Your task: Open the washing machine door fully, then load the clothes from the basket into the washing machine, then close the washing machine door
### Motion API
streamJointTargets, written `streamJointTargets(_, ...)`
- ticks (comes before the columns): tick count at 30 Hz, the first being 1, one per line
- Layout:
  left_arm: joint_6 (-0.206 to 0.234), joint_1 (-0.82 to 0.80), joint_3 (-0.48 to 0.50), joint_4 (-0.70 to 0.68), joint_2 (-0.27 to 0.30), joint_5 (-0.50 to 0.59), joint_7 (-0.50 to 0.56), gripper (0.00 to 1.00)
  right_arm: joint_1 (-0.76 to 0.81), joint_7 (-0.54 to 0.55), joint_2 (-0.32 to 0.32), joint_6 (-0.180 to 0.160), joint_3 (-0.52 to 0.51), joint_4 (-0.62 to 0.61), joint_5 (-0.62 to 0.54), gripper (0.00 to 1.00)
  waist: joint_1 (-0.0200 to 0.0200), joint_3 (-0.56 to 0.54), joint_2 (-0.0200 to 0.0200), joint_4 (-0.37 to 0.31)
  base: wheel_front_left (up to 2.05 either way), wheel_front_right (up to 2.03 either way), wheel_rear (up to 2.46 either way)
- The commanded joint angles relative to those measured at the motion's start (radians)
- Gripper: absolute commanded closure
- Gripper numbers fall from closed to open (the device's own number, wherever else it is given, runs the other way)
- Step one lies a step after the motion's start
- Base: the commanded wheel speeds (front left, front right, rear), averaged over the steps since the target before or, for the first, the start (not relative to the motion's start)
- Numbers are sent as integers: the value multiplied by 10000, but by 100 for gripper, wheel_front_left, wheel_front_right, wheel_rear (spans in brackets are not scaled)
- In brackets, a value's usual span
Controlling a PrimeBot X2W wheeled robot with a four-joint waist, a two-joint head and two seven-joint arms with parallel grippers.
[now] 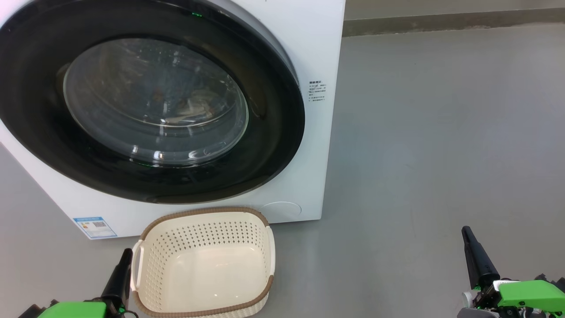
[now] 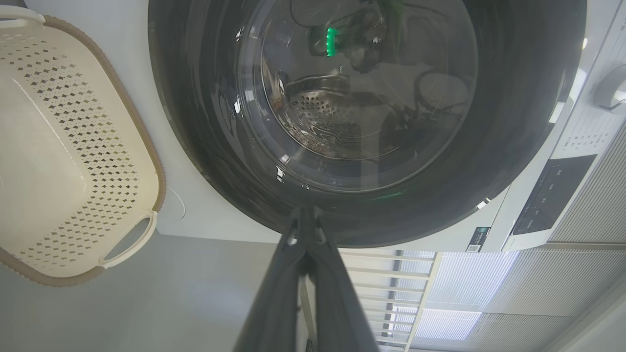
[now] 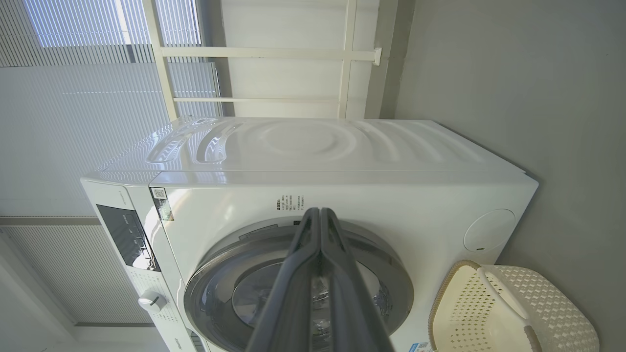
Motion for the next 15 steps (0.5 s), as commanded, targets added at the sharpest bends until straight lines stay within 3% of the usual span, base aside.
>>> streamJointTargets(1, -29, -417, 351, -198, 130, -27, 49, 100, -408, 54, -22, 16, 226, -244, -35, 100, 0, 0, -1, 0, 0, 0, 0)
streamJointTargets(15, -29, -418, 360, -198, 125, -20, 56, 100, -409, 63, -14, 16, 214, -244, -44, 100, 0, 0, -1, 0, 0, 0, 0)
